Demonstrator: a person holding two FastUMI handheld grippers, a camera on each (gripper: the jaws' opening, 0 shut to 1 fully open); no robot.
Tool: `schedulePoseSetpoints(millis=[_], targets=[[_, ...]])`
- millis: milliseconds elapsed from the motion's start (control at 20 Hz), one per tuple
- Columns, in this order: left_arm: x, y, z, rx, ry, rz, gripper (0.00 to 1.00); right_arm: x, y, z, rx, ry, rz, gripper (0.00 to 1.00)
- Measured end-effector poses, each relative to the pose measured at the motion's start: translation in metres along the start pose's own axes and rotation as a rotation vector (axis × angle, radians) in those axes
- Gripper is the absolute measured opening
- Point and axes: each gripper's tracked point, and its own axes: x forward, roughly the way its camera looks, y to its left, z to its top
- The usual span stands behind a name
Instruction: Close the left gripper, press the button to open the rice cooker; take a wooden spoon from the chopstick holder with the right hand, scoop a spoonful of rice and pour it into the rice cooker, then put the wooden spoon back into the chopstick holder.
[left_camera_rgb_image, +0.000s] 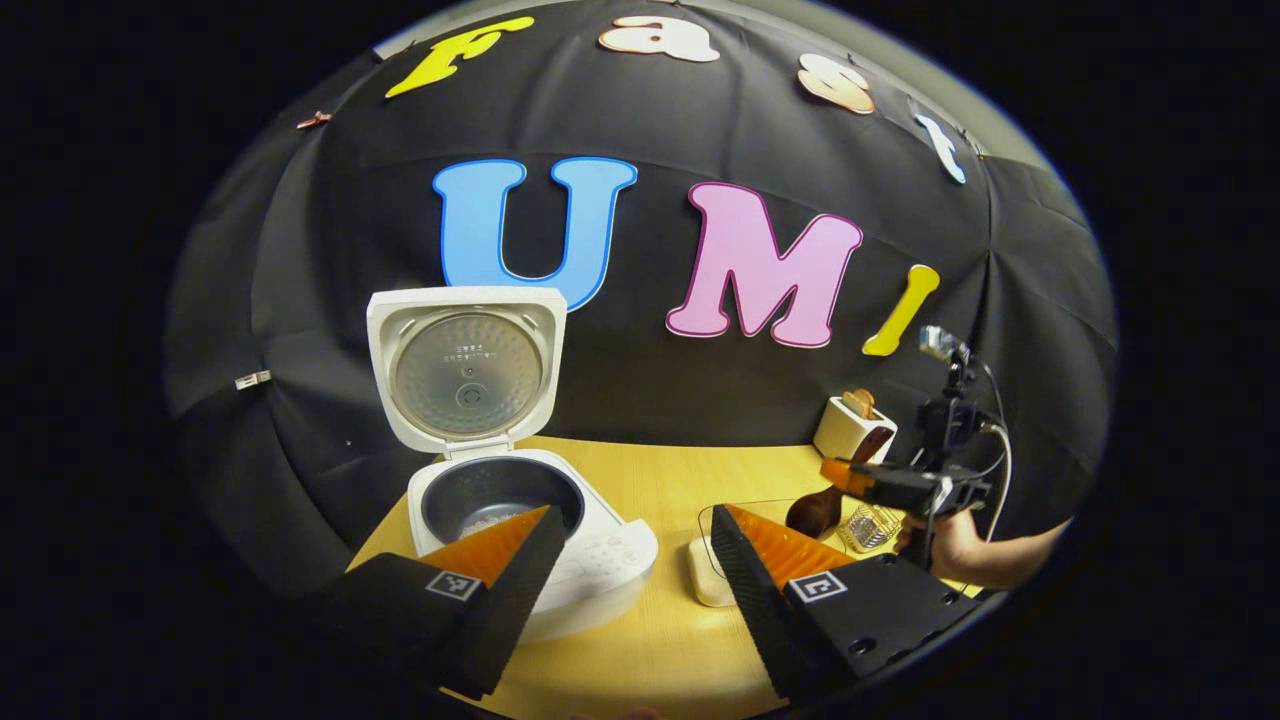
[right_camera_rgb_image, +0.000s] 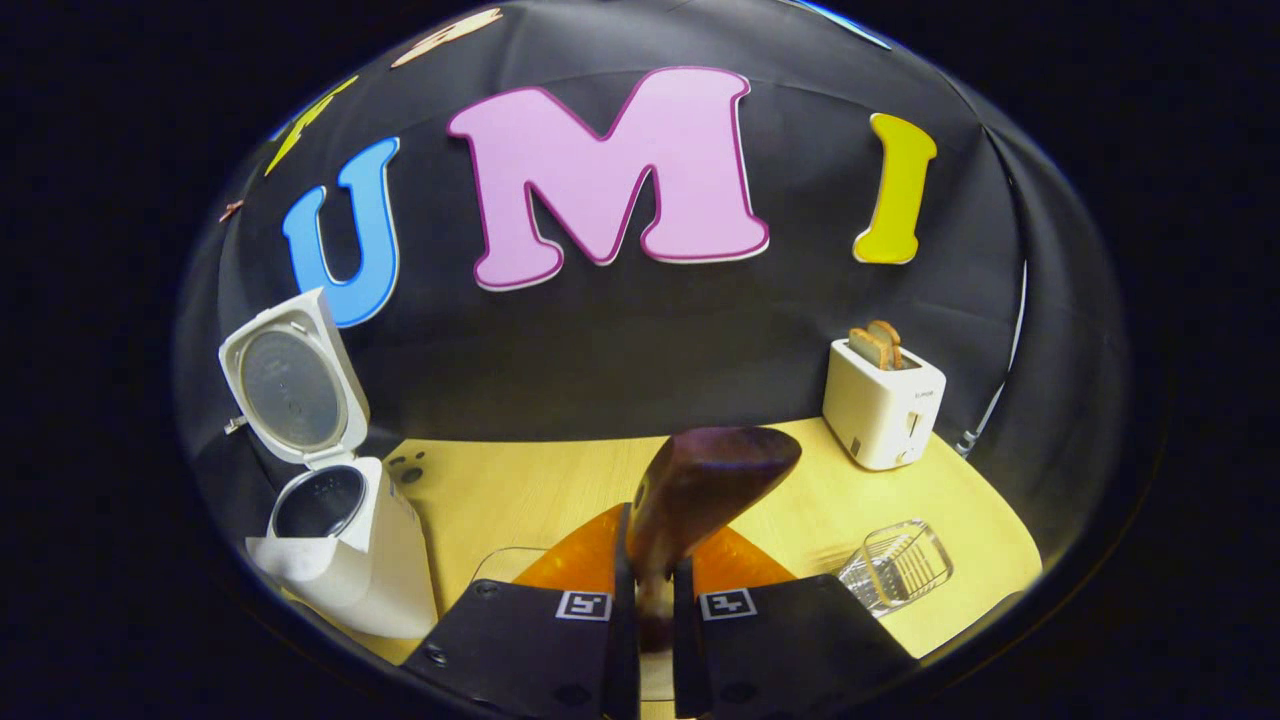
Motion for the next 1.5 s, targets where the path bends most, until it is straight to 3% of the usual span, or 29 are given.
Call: schedulePoseSetpoints(millis=[350,400,450,500,700,850,1050,1300,1500], targets=[[0.004,0.010,-0.023,0.039,0.066,-0.003,0.95,0.033,0.001,-0.040,-0.127,0.015,-0.043,0.17],[0.004,0.009,-0.023,0.041,0.068,-0.004,0.95,0.034,0.004,-0.048,-0.105,0.034,-0.034,0.17],[0.006,0.008,-0.024,0.043,0.069,-0.008,0.96,0.035,0.008,-0.050,-0.081,0.037,-0.028,0.07],[0.007,0.008,-0.022,0.044,0.067,-0.010,0.96,0.036,0.011,-0.050,-0.071,0.036,-0.028,0.17],[0.012,0.008,-0.019,0.029,0.066,-0.015,0.96,0.033,0.044,-0.066,0.041,0.096,0.033,0.17],[0.014,0.011,-0.017,0.016,0.060,-0.008,0.95,0.034,0.051,-0.065,0.085,0.106,0.038,0.17],[0.012,0.012,-0.020,0.008,0.066,-0.003,0.95,0.032,0.071,-0.072,0.280,0.170,0.055,0.18],[0.009,0.015,-0.018,0.003,0.053,0.001,0.95,0.018,0.102,-0.073,0.311,0.207,0.112,0.17],[0.005,0.017,-0.015,-0.008,0.045,0.010,0.96,0.012,0.101,-0.073,0.336,0.224,0.110,0.17]])
